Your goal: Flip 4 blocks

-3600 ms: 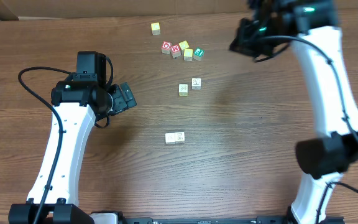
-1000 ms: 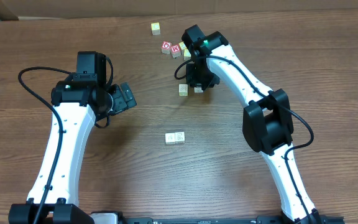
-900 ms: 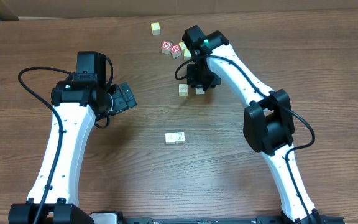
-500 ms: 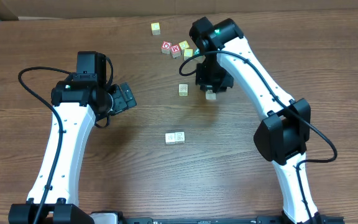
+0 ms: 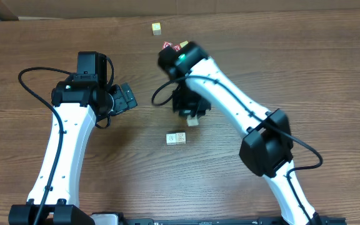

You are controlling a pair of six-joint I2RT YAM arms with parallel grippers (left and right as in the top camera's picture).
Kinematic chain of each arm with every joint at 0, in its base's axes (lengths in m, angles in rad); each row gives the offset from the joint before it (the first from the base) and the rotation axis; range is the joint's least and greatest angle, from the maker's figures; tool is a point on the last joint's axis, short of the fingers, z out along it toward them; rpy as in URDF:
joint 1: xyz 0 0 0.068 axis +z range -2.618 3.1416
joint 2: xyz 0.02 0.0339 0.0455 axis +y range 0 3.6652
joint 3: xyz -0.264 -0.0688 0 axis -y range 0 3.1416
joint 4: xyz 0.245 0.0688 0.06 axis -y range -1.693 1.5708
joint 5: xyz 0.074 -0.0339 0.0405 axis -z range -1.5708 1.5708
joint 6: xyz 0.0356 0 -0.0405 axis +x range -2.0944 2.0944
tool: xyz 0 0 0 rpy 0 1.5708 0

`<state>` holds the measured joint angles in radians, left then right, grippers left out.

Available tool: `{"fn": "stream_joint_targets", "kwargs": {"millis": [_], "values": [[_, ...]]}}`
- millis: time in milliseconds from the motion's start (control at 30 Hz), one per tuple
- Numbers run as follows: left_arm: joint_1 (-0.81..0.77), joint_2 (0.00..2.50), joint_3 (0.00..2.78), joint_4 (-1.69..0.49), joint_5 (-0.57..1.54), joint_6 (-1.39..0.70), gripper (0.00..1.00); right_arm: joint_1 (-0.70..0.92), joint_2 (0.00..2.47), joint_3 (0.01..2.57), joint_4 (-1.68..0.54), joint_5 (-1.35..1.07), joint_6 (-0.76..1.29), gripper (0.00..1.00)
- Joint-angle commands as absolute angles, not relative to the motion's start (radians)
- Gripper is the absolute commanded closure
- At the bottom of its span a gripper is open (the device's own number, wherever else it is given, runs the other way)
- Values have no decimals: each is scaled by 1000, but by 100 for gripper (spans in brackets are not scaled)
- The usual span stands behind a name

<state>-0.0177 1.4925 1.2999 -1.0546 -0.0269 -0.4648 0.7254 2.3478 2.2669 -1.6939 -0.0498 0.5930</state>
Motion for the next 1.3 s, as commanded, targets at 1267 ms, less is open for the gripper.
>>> {"fn": "stream_joint_targets", "kwargs": {"millis": [1267], "values": [[-14,1492,1311,-1054,-29,-460,0,736,1984,1602,-1196,7,733,77]]}}
